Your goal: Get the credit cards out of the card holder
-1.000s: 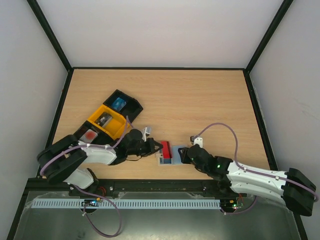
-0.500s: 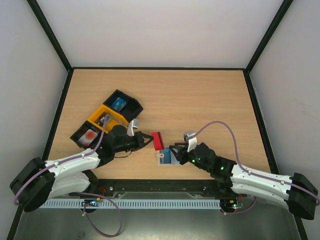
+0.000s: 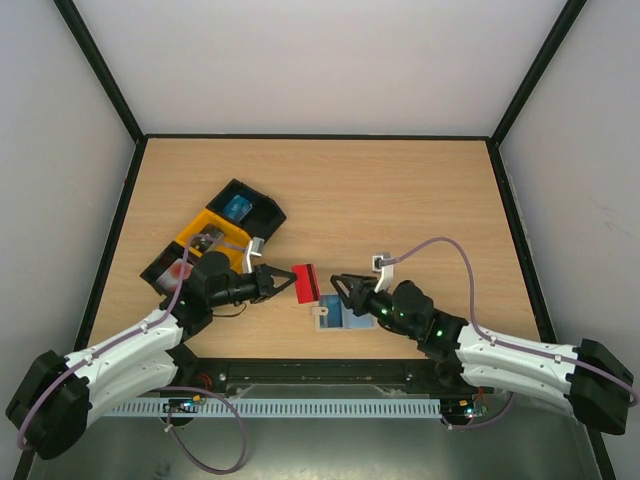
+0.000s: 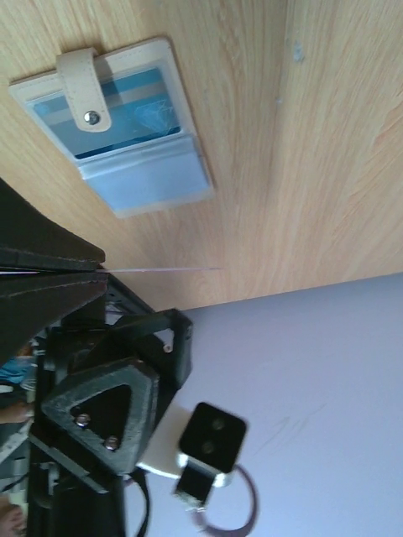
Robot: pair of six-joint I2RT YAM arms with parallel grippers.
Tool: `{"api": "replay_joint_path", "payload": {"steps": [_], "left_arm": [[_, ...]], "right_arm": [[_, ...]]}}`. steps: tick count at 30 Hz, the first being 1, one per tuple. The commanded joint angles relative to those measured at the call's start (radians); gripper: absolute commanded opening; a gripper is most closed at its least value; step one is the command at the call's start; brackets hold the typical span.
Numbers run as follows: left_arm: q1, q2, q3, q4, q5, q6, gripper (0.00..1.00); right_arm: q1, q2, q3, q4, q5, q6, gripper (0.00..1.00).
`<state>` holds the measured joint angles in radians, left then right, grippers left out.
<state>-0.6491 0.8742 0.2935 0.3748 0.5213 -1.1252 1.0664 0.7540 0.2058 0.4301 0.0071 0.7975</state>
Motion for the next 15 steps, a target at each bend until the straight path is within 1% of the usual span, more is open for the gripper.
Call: {"api": "replay_joint_path", "payload": {"steps": [1, 4, 8, 10, 12, 15], "left_arm": [[0.006, 0.0, 0.002, -0.006, 0.127, 0.081, 0.03], [0.006, 0.002, -0.002, 0.014, 0.165, 0.097, 0.02], [0.006, 0.007, -0.011, 0.057, 0.216, 0.099, 0.03], [0.006, 0.01, -0.014, 0.061, 0.228, 0.103, 0.02], [0.006, 0.012, -0.019, 0.065, 0.234, 0.105, 0.03], [0.006, 0.021, -0.024, 0.072, 0.239, 0.106, 0.03]], "right_arm": [[-0.001, 0.079, 0.084, 0.02, -0.068, 0.254, 0.4], [-0.001, 0.15, 0.125, 0.029, -0.14, 0.313, 0.42], [-0.001, 0.227, 0.156, 0.061, -0.214, 0.344, 0.42], [-0.001, 0.252, 0.158, 0.099, -0.247, 0.364, 0.38], [-0.001, 0.264, 0.155, 0.124, -0.267, 0.374, 0.33], [-0.001, 0.254, 0.144, 0.136, -0.264, 0.376, 0.21]]}}
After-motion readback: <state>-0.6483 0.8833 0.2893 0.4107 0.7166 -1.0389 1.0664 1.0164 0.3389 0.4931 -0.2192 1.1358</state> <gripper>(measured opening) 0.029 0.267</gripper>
